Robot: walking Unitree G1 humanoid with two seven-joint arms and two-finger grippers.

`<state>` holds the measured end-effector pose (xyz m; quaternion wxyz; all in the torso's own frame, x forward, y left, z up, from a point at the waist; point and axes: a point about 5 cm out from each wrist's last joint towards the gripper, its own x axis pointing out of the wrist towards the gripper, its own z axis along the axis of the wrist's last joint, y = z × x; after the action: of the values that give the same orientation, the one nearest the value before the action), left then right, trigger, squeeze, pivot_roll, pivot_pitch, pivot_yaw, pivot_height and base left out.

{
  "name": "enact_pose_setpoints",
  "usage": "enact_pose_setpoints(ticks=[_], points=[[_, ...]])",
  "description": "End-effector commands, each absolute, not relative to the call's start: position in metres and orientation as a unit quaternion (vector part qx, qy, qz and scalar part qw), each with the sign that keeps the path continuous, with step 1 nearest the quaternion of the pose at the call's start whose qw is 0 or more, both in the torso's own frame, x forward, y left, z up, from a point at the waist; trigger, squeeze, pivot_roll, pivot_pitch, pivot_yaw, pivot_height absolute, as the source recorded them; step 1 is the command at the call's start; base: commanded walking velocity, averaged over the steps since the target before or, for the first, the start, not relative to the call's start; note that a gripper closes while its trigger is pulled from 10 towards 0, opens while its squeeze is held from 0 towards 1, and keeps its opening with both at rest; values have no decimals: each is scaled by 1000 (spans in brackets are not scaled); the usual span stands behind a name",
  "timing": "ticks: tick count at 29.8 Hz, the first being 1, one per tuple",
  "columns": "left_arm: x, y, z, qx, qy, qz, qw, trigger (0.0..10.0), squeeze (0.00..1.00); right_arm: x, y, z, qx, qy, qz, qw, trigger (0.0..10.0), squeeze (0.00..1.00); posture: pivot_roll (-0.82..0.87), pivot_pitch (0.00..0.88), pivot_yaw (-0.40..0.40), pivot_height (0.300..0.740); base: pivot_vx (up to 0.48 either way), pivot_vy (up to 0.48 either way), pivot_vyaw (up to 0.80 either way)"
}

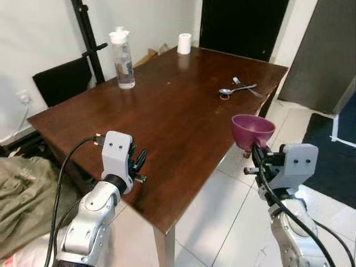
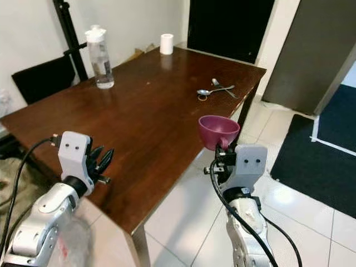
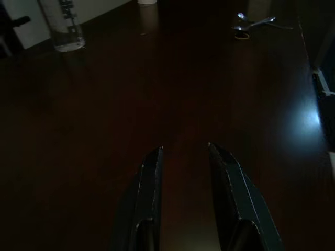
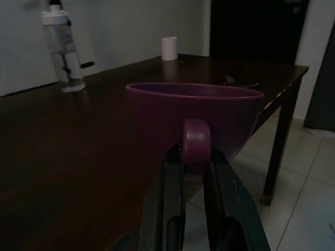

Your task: Setting the table

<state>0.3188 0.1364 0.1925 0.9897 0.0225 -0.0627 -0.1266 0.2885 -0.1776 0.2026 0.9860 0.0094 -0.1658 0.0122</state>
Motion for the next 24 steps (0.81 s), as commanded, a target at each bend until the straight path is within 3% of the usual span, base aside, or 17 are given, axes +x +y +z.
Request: enact_pose_setpoints(ticks=[1,16,24], points=[[316,138,187,26,-55,-122,991,10000,0,287,-178,204,14,-168,13,986,10000,0,-21,105,87,740,-476,0,0],[316,138,188,29,-54,-124,990,10000,0,288,-180,203,49,-161,11,986,10000,0,-19,105,91,740,-409,0,0],[316,137,188,30,-52,-126,990,10000,0,288,-180,204,62,-159,13,985,10000,0,-19,105,92,740,0,0,0]])
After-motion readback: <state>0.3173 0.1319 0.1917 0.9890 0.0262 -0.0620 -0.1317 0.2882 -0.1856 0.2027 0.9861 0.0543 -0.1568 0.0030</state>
